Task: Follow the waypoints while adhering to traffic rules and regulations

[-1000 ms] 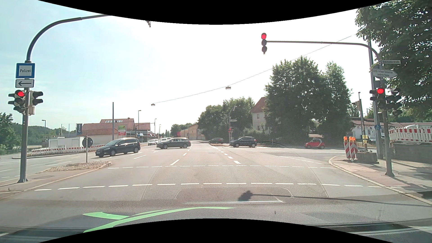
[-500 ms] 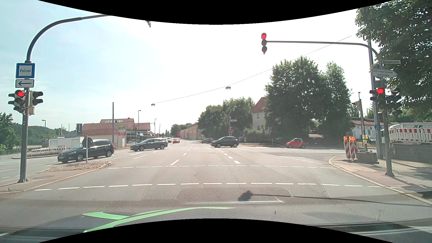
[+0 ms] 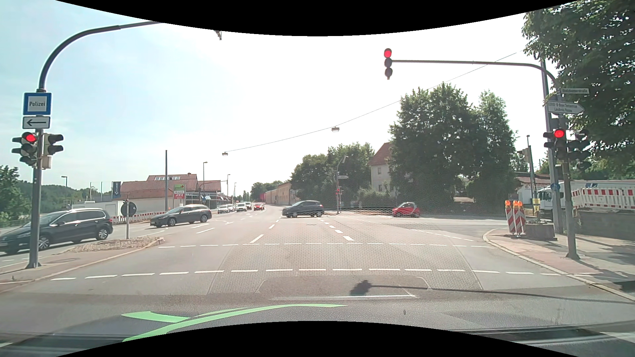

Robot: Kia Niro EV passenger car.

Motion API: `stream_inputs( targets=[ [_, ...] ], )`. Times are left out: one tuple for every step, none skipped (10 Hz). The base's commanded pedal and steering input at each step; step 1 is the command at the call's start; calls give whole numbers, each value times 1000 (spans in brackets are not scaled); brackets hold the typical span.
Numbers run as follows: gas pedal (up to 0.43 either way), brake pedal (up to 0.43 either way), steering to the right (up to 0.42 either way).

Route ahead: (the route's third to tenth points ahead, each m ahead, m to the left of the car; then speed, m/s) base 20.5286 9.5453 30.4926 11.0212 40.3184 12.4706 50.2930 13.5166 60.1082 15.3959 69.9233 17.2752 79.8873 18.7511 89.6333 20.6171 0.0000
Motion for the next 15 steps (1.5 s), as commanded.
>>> stream_inputs(
  targets=[
    [0, 341, -12],
    [0, 341, -11],
    [0, 341, -11],
    [0, 341, -12],
    [0, 341, -12],
    [0, 341, -12],
    [0, 341, -12],
    [0, 341, -12],
    [0, 341, -12],
    [0, 341, -12],
    [0, 348, -11],
    [0, 341, -12],
    [0, 348, -12],
    [0, 341, -12],
    [0, 341, -12]
  ],
)
